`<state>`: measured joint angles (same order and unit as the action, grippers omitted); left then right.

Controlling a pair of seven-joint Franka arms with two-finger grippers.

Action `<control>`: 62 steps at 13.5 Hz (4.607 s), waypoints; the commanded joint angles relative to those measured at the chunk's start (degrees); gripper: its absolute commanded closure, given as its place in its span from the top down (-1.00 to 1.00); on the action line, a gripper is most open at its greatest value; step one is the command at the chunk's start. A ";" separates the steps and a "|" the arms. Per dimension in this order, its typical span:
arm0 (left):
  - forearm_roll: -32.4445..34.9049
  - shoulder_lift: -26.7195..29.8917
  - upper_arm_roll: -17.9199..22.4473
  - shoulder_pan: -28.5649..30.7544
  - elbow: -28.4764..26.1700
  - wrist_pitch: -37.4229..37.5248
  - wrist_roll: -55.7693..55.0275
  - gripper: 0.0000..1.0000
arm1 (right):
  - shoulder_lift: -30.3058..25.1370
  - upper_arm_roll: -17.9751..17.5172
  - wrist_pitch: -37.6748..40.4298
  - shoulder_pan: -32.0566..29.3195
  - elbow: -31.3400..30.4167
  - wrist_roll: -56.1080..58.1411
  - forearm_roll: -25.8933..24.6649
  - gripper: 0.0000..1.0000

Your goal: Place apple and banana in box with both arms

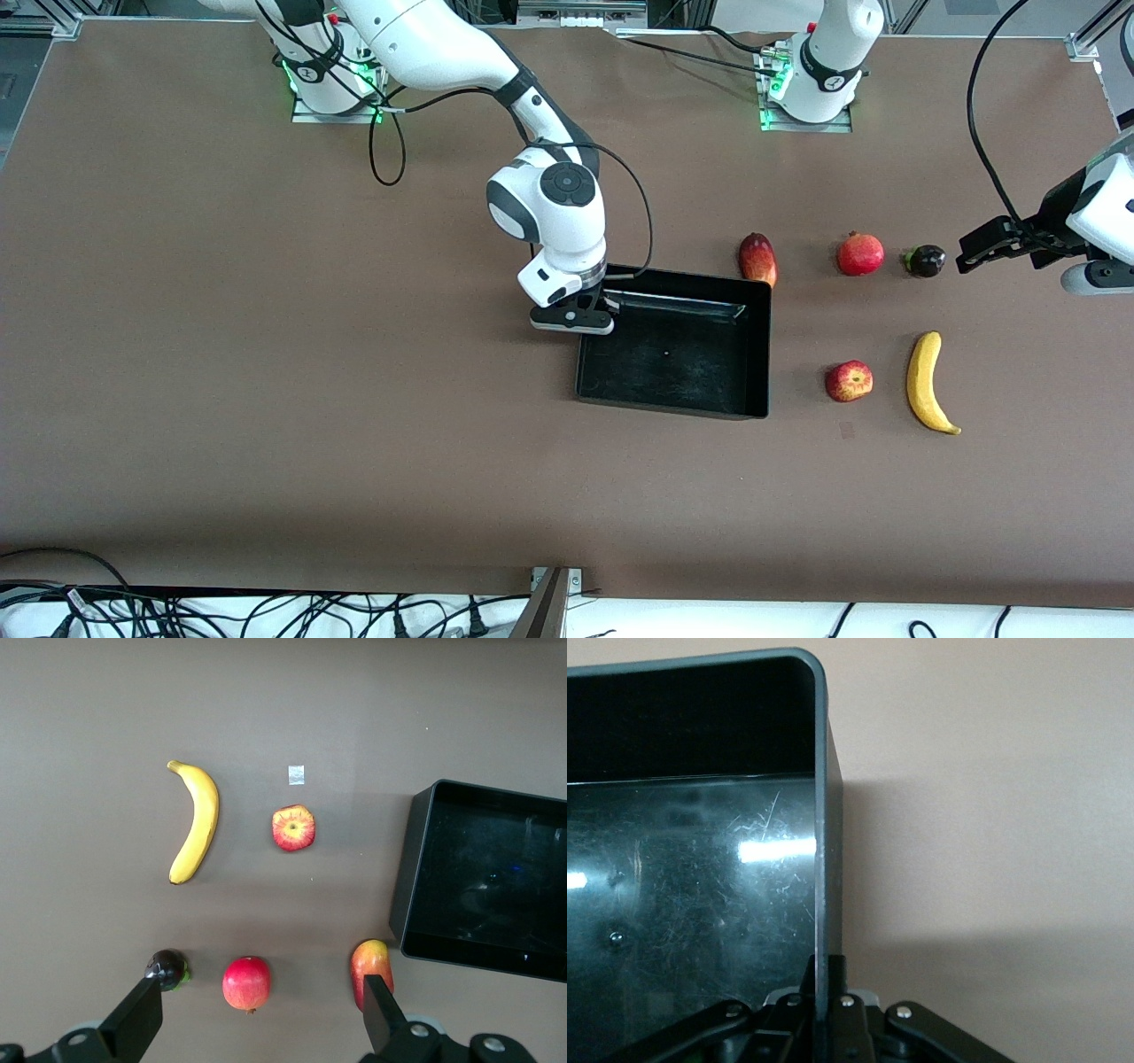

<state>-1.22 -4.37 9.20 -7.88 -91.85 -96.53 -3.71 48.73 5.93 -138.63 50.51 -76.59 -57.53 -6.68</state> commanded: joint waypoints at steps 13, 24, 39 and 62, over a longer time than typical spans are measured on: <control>-0.45 -1.08 -5.77 5.86 2.91 1.87 -1.38 1.00 | -3.36 2.07 5.88 -0.32 2.23 2.25 0.51 1.00; -0.36 -2.65 -5.86 5.59 2.82 1.52 -1.74 1.00 | -24.72 2.59 35.43 -21.57 2.50 29.83 13.44 1.00; -1.33 -27.69 -5.86 6.82 1.59 -29.76 -2.00 1.00 | -33.17 27.82 56.28 -25.11 2.23 68.87 20.21 1.00; -0.89 -32.11 -7.44 5.07 -13.97 -48.67 -7.98 -0.58 | -49.17 -4.96 51.09 -53.94 -15.34 68.34 4.66 1.00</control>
<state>-1.22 -37.33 1.55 -2.33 -104.91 -144.54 -11.14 -0.75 3.33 -88.87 -1.40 -93.55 10.85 -1.63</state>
